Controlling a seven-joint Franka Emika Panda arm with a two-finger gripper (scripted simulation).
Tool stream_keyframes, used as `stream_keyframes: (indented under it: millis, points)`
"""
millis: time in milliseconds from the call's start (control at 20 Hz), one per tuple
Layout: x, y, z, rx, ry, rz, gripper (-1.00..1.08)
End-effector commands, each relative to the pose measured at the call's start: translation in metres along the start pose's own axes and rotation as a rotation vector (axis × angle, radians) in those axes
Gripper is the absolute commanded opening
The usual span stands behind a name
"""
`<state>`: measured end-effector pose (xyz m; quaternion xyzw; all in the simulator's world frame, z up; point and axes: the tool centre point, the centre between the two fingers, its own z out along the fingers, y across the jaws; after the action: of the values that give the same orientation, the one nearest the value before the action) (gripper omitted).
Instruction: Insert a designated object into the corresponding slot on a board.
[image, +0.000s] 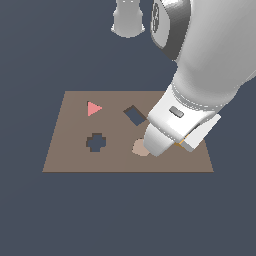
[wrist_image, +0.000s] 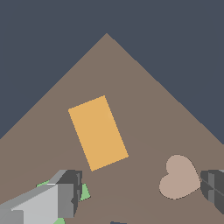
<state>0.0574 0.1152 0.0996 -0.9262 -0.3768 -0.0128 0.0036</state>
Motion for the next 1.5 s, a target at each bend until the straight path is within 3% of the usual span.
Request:
stream_keyframes:
  millis: [0,600,1400,1450]
  points:
    - [0.007,-0.007,0.012,0.002,-0.005,-0.092,1.0]
    - [0.022,-0.033,0.047,0.008,-0.023,-0.352,1.0]
    - [0.022,-0.036,0.07,0.008,-0.026,-0.376,1.0]
    - [0.022,-0.036,0.07,0.008,-0.026,-0.376,-1.0]
